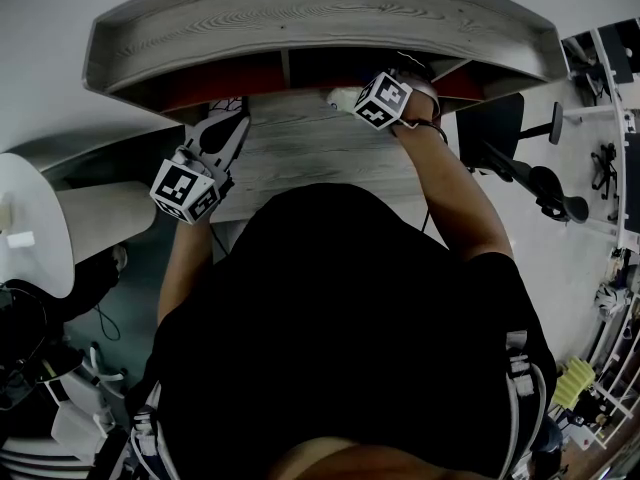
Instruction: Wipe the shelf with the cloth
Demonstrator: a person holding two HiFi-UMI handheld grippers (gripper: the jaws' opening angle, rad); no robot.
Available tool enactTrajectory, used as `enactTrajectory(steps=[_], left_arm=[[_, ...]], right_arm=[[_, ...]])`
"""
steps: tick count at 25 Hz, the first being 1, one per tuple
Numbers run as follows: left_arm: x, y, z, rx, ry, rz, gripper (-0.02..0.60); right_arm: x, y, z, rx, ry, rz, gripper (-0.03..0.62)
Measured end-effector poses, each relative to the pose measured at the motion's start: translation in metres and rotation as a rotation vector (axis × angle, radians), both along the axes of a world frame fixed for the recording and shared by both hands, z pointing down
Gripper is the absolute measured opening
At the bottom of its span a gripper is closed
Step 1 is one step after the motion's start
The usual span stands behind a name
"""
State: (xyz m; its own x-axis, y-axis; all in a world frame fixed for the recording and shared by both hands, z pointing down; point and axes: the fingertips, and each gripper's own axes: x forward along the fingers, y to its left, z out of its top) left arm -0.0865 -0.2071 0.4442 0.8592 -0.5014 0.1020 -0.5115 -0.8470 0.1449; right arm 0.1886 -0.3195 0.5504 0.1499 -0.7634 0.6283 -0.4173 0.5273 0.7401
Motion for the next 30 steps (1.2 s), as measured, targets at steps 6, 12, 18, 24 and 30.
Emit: enactTrajectory(steps=[6,12,18,24,30], left_arm=[[0.000,0.000,0.000,0.001,-0.005,0.005,0.017],[-0.002,0.001,-0.001,-0.001,-0.007,0.002,0.015],[-0.002,0.006,-0.001,-0.004,-0.012,-0.005,0.017],[-0.002,0.011,0.002,-0.009,-0.022,-0.013,0.017],[-0.003,0.019,0.000,-0.007,-0.027,-0.029,0.017]], right_arm=[[-0.001,0.000,-0.001,0.003,0.000,-0.007,0.040],[-0.001,0.000,0.001,0.010,-0.011,-0.009,0.035],[-0.003,0.000,0.002,0.024,-0.045,-0.016,0.032],[-0.009,-0.003,0.004,0.019,-0.084,-0.017,0.031],[-0.034,-0.009,0.003,0.028,-0.098,-0.088,0.031]])
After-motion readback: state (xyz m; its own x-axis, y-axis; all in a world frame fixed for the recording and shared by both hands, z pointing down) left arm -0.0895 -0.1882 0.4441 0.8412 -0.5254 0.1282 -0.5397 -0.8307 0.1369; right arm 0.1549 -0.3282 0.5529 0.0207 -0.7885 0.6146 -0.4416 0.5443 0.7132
